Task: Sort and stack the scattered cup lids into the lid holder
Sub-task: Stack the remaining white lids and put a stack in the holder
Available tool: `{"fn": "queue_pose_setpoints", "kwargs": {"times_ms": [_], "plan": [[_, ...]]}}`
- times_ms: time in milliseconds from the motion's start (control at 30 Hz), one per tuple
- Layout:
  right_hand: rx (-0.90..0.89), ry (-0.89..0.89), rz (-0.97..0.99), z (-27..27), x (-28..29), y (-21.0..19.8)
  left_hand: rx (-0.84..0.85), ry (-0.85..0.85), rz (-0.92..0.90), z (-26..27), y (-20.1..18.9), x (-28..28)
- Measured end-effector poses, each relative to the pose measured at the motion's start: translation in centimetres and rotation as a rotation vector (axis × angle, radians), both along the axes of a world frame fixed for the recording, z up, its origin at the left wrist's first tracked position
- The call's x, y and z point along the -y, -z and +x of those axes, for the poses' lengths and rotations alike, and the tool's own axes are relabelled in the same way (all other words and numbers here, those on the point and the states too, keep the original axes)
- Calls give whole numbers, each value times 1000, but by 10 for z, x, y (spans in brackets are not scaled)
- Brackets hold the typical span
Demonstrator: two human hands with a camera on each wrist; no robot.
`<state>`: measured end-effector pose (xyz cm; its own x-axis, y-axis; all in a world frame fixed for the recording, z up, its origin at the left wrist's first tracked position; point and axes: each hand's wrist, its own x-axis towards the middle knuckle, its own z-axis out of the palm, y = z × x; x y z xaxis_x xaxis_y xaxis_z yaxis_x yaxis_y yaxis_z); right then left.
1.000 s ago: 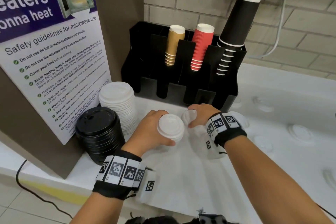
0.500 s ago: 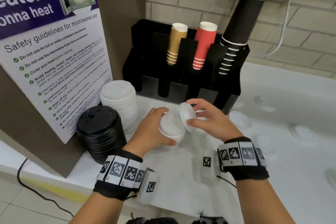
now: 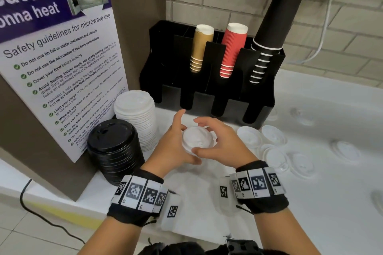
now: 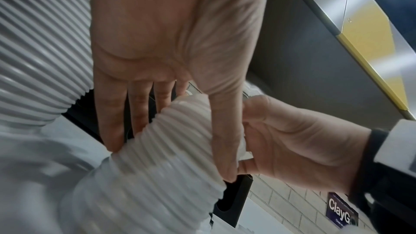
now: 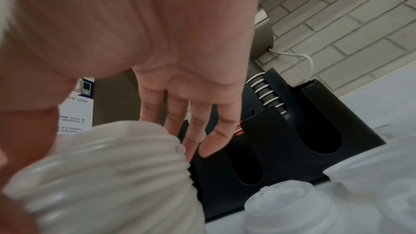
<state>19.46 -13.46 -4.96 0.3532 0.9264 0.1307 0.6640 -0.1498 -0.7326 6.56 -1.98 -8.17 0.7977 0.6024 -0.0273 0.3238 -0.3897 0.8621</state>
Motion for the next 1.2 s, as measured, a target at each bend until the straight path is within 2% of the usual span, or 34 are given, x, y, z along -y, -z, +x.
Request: {"fn": "queue_pose_setpoints", "kwargs": {"times_ms": [200, 300, 367, 433, 500, 667, 767, 833, 900, 1067, 1133, 1200], "plan": [[-34, -17, -32, 4, 0, -1, -6, 7, 32, 0, -2, -1], [-93, 142, -1, 26, -5, -3, -14, 5, 85, -2, -5, 1], [24, 234, -181, 50, -12, -4, -10, 7, 90, -2, -6, 1], [178, 212, -514, 69, -19, 0, -12, 8, 88, -2, -8, 2], [277, 158, -712, 78, -26, 3, -17, 9, 86, -2, -9, 3], [424, 65, -805, 77, -41, 16, -45, 30, 78, -4, -11, 2], [444, 64, -787, 76, -40, 15, -38, 51, 46, -6, -10, 1], [388, 89, -718, 77, -35, 7, -10, 45, -1, -7, -10, 1], [251, 132, -582, 77, -26, -4, 11, 40, -40, -7, -10, 1], [-230, 181, -100, 48, 5, -18, 34, 32, -87, -9, -10, -1], [-339, 181, 28, 32, 14, -14, 35, 38, -101, -9, -11, 0], [-372, 188, 109, 19, 17, -6, 35, 42, -105, -10, -12, 1]]}}
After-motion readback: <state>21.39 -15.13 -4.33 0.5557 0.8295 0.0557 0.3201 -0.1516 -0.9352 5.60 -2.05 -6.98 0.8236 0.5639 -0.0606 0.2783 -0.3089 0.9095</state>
